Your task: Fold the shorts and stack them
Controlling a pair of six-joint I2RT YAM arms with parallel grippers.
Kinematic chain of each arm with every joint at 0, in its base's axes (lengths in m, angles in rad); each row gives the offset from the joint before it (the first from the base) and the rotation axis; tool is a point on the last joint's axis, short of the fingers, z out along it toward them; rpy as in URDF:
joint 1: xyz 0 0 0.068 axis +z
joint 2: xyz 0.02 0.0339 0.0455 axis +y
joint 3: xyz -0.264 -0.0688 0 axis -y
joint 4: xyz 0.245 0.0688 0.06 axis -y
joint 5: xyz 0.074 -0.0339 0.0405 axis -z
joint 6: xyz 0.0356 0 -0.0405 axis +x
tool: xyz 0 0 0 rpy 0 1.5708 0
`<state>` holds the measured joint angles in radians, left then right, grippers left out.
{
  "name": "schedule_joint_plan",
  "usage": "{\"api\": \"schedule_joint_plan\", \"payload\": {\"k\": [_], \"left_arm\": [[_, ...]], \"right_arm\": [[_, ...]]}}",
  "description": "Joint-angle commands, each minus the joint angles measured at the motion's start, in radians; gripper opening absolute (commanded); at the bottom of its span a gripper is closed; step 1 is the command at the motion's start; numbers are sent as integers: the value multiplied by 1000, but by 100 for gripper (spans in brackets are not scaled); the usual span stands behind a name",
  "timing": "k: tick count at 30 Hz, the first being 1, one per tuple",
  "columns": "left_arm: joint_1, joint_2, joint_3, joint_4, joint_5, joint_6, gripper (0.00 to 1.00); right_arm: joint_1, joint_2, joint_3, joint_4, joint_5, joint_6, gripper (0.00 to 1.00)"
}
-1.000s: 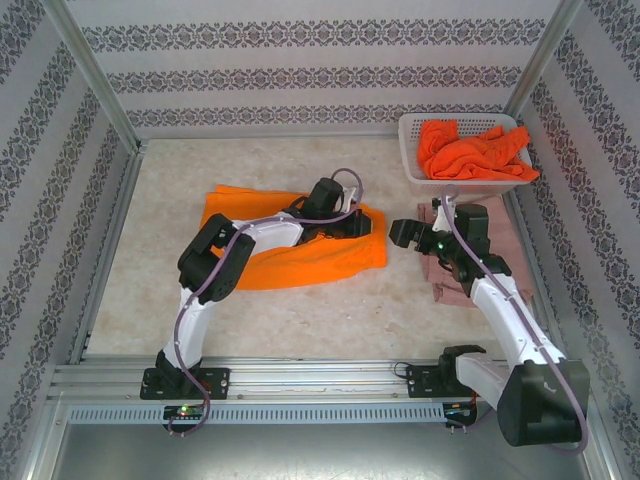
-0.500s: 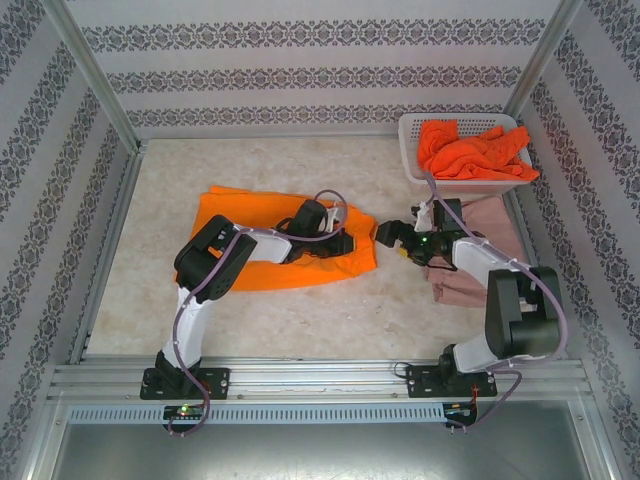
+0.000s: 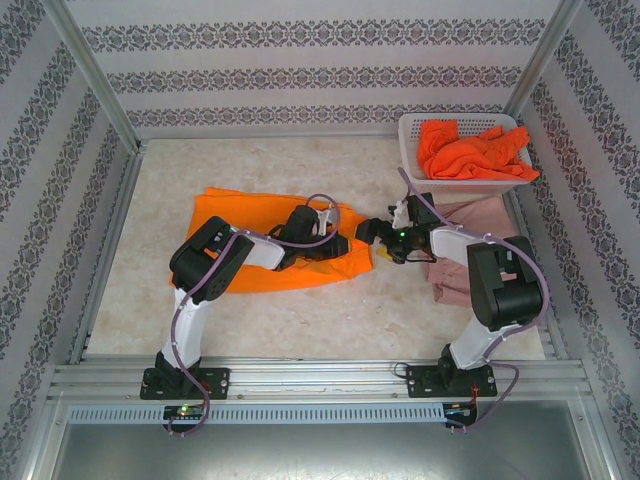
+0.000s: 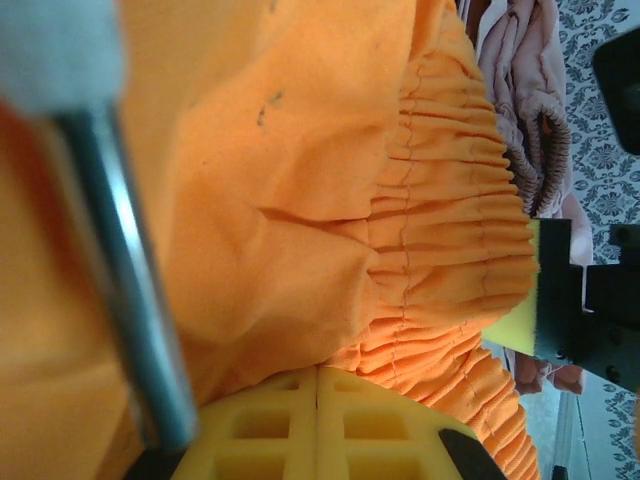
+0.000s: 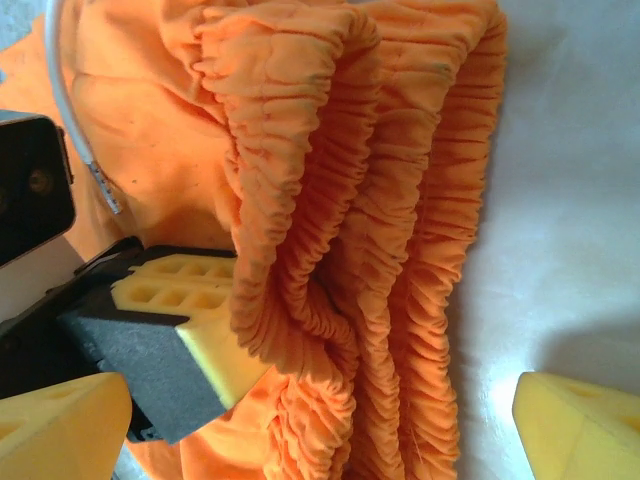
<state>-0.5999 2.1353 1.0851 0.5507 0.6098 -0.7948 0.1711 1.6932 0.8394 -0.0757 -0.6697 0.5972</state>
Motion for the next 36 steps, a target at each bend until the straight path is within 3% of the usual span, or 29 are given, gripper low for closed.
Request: {"api": "schedule_joint_plan", "payload": {"k": [1,10,27,36], "left_arm": [[12,17,-50,-62,-22,-18,4],[12,22,-59,-42,-22,-25,4],[12,31,-63,-20,-20,-38,4],[12,28,-62,-22,-22,-41,4]], "right_arm": [[18,28,29,37,10,33,98],[47,55,33,98,4,81,96],[57,75,51,55,59,48,75],[59,107,40,68,60,33,56]]}}
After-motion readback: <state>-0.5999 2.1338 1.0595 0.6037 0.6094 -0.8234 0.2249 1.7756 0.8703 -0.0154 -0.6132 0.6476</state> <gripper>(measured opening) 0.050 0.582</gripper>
